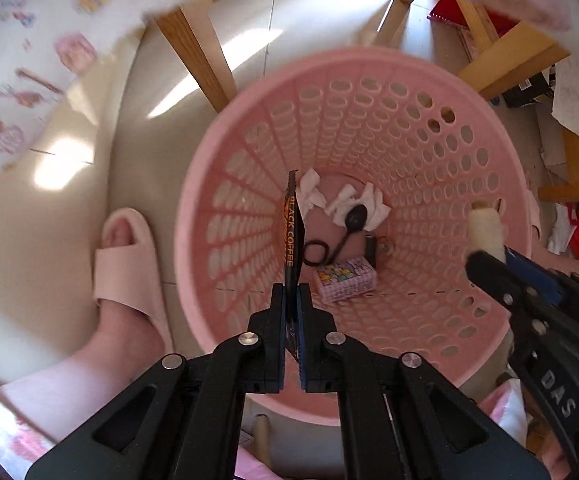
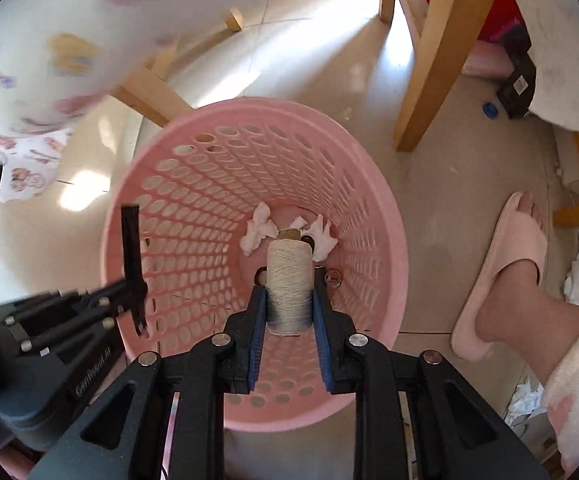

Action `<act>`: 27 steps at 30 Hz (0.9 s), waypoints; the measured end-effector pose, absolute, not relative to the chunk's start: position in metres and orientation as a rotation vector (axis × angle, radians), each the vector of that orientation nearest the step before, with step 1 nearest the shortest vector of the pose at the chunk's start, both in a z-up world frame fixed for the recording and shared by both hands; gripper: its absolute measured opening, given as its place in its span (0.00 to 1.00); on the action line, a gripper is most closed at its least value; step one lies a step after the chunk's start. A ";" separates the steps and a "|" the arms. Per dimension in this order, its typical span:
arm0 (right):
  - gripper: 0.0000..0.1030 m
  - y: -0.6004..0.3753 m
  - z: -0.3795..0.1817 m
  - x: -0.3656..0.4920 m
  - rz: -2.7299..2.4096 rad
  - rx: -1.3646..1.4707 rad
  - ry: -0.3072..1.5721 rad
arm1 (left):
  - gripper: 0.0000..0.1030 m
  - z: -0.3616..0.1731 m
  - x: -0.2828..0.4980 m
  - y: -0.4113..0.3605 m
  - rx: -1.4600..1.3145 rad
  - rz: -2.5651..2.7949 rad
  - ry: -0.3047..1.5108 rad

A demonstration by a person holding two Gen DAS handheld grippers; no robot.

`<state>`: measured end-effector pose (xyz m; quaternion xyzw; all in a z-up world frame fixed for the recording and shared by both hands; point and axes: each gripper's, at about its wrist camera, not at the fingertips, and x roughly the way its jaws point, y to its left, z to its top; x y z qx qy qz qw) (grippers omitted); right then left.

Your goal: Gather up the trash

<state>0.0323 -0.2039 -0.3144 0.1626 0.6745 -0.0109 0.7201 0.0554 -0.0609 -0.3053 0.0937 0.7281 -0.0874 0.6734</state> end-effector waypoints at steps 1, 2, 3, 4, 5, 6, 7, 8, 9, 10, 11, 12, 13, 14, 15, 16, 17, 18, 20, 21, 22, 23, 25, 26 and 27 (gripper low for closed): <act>0.24 -0.204 -0.319 0.033 -0.026 0.360 1.496 | 0.04 -0.306 0.054 -0.061 0.199 -0.190 1.645; 0.24 -0.205 -0.324 0.033 -0.027 0.358 1.504 | 0.05 -0.305 0.053 -0.061 0.176 -0.198 1.648; 0.24 -0.204 -0.327 0.032 -0.030 0.355 1.513 | 0.07 -0.303 0.053 -0.061 0.153 -0.218 1.647; 0.24 -0.205 -0.330 0.030 -0.039 0.357 1.522 | 0.09 -0.301 0.053 -0.060 0.152 -0.230 1.635; 0.24 -0.207 -0.332 0.029 -0.051 0.369 1.527 | 0.10 -0.301 0.054 -0.063 0.175 -0.222 1.617; 0.24 -0.209 -0.336 0.029 -0.059 0.390 1.533 | 0.12 -0.300 0.054 -0.063 0.204 -0.207 1.605; 0.24 -0.212 -0.338 0.029 -0.063 0.409 1.535 | 0.22 -0.301 0.054 -0.064 0.234 -0.180 1.598; 0.24 -0.213 -0.339 0.028 -0.065 0.421 1.533 | 0.30 -0.301 0.054 -0.064 0.239 -0.162 1.601; 0.25 -0.214 -0.338 0.029 -0.071 0.423 1.529 | 0.30 -0.303 0.054 -0.063 0.229 -0.152 1.610; 0.32 -0.217 -0.339 0.028 -0.077 0.421 1.522 | 0.30 -0.305 0.055 -0.060 0.219 -0.144 1.620; 0.44 -0.219 -0.338 0.029 -0.083 0.420 1.510 | 0.30 -0.305 0.056 -0.058 0.214 -0.134 1.624; 0.48 -0.219 -0.336 0.028 -0.078 0.428 1.494 | 0.31 -0.304 0.057 -0.058 0.212 -0.125 1.623; 0.53 -0.219 -0.334 0.029 -0.083 0.427 1.487 | 0.32 -0.302 0.059 -0.057 0.210 -0.119 1.619; 0.55 -0.217 -0.331 0.029 -0.094 0.409 1.484 | 0.34 -0.300 0.060 -0.055 0.205 -0.114 1.613; 0.57 -0.214 -0.330 0.030 -0.101 0.379 1.482 | 0.36 -0.298 0.061 -0.053 0.198 -0.107 1.606; 0.58 -0.211 -0.327 0.030 -0.095 0.350 1.476 | 0.42 -0.295 0.062 -0.050 0.194 -0.096 1.598; 0.58 -0.208 -0.323 0.031 -0.082 0.330 1.467 | 0.50 -0.291 0.062 -0.049 0.193 -0.084 1.590; 0.58 -0.205 -0.318 0.032 -0.075 0.318 1.457 | 0.51 -0.286 0.063 -0.047 0.189 -0.074 1.576; 0.58 -0.204 -0.308 0.033 -0.072 0.310 1.427 | 0.52 -0.273 0.065 -0.045 0.182 -0.054 1.540; 0.58 -0.205 -0.301 0.034 -0.077 0.304 1.409 | 0.52 -0.266 0.066 -0.044 0.177 -0.049 1.527; 0.58 -0.205 -0.294 0.035 -0.087 0.290 1.391 | 0.52 -0.260 0.068 -0.043 0.165 -0.047 1.513; 0.58 -0.205 -0.287 0.035 -0.095 0.272 1.374 | 0.52 -0.253 0.068 -0.041 0.154 -0.045 1.499; 0.58 -0.206 -0.270 0.036 -0.111 0.257 1.338 | 0.52 -0.237 0.069 -0.036 0.128 -0.052 1.464; 0.58 -0.208 -0.262 0.036 -0.121 0.257 1.321 | 0.52 -0.228 0.069 -0.035 0.119 -0.057 1.449; 0.58 -0.210 -0.253 0.037 -0.126 0.256 1.305 | 0.52 -0.219 0.070 -0.034 0.116 -0.064 1.435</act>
